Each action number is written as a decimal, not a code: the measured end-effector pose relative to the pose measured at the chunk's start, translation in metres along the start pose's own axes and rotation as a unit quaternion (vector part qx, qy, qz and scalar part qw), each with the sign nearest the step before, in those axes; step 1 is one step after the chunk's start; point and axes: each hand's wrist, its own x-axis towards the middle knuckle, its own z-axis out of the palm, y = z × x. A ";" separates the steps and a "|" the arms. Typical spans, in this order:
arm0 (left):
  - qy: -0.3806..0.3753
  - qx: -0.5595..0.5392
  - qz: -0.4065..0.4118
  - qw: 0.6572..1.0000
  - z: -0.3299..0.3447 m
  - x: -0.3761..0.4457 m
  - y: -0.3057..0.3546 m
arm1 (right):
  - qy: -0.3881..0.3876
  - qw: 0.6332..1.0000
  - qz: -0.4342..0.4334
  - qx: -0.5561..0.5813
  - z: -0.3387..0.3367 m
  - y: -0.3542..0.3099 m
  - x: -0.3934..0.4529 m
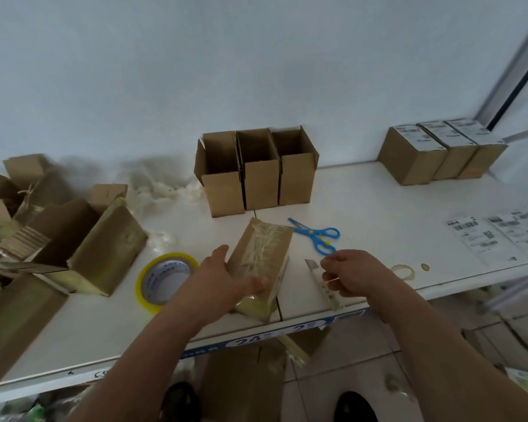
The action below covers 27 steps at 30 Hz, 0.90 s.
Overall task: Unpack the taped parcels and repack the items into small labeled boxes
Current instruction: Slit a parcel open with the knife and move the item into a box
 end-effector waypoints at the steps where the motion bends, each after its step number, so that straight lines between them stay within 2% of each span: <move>1: 0.003 -0.004 0.003 1.000 -0.005 0.002 -0.004 | 0.016 1.000 -0.012 -0.023 0.002 0.003 0.006; 4: 0.003 -0.007 0.034 0.999 -0.010 0.002 -0.007 | 0.072 0.975 -0.046 -0.205 0.010 0.006 0.018; 6: -0.009 0.049 0.051 0.997 -0.004 0.000 -0.003 | 0.085 0.952 -0.028 -0.291 0.016 0.009 0.023; 10: -0.028 0.122 0.077 0.989 -0.002 0.001 0.002 | 0.079 0.930 0.005 -0.358 0.024 0.021 0.028; 13: -0.059 0.131 0.071 0.987 -0.015 0.003 0.000 | 0.092 0.933 -0.009 -0.347 0.020 0.020 0.029; 15: -0.078 0.126 0.077 0.986 -0.024 0.004 -0.002 | 0.112 0.956 -0.062 -0.263 0.012 0.010 0.022; 17: -0.084 0.152 0.091 0.981 -0.032 0.005 -0.003 | 0.112 0.979 -0.128 -0.111 0.005 -0.004 0.008; 20: -0.093 0.166 0.100 0.977 -0.041 0.006 -0.002 | 0.068 0.981 -0.168 0.072 0.003 -0.024 -0.014; 22: -0.099 0.175 0.107 0.974 -0.045 0.006 0.000 | -0.009 0.965 -0.146 0.218 0.001 -0.030 -0.023; 24: -0.108 0.178 0.108 0.972 -0.048 0.007 0.001 | -0.093 0.921 -0.115 0.360 -0.004 -0.033 -0.027; 26: -0.112 0.176 0.110 0.972 -0.050 0.008 0.000 | -0.141 0.899 -0.114 0.398 -0.006 -0.033 -0.028; 27: -0.114 0.176 0.111 0.971 -0.050 0.009 -0.001 | -0.147 0.902 -0.126 0.386 -0.003 -0.031 -0.027</move>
